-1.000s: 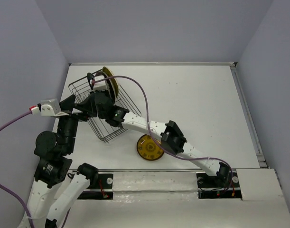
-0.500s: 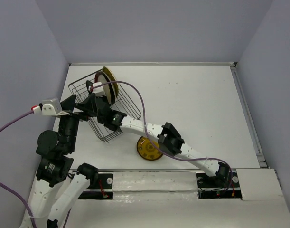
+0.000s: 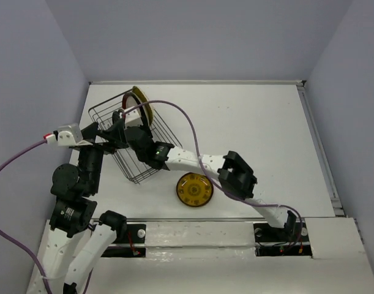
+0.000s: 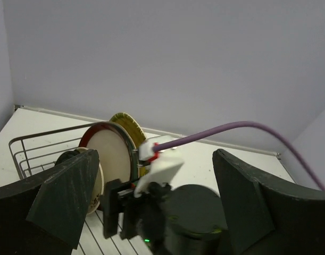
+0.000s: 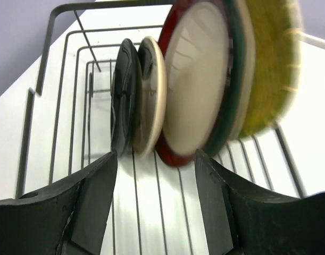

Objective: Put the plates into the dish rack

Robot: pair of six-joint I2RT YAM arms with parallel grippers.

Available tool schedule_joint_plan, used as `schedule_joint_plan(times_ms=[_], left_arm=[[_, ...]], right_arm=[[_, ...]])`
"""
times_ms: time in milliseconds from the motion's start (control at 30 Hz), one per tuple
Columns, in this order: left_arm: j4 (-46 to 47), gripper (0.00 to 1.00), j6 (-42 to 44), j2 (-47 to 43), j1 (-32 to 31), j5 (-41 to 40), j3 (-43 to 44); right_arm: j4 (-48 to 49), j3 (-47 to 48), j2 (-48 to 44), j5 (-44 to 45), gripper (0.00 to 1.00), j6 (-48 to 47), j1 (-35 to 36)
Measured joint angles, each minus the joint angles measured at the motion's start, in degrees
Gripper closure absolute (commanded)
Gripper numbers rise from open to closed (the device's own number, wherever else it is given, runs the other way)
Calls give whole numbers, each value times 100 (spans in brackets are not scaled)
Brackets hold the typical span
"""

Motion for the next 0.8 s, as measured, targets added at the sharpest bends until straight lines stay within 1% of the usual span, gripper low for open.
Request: schedule_joint_plan(times_ms=[67, 100, 167, 200, 233, 267, 333, 367, 433, 500, 600, 700, 800], left_arm=[[0, 1, -2, 22, 28, 24, 0], [2, 1, -4, 44, 35, 59, 0], [9, 1, -17, 96, 37, 146, 0], [22, 1, -24, 118, 37, 195, 0], [31, 1, -39, 164, 39, 264, -2], [39, 1, -48, 197, 44, 367, -2], [42, 1, -81, 280, 48, 540, -2], [42, 1, -98, 321, 61, 651, -2], [48, 1, -151, 422, 72, 870, -2], [59, 1, -175, 503, 79, 1019, -2], [79, 1, -208, 595, 87, 1191, -2], [81, 1, -238, 669, 107, 1320, -2], [79, 1, -247, 699, 107, 1416, -2]], right_arm=[[9, -881, -804, -205, 35, 116, 9], [-2, -1794, -1788, -396, 35, 271, 2], [66, -2201, -2258, -595, 35, 387, -17], [354, -2964, -2931, -970, 35, 555, -66], [374, -3840, -3674, -1255, 35, 807, -142], [350, -4800, -4542, -1613, 34, 1110, -295], [297, -6085, -5696, -2256, 33, 1668, -817], [332, -6736, -6177, -2544, 32, 1932, -1145], [52, -7908, -6907, -2889, 25, 2472, -1825], [-417, -8782, -7342, -3169, 22, 2918, -2131], [-1069, -9578, -7707, -3692, 22, 3440, -2111], [-1220, -9796, -7753, -4041, 26, 3860, -2087], [-1054, -9838, -7567, -4360, 31, 4074, -2092]])
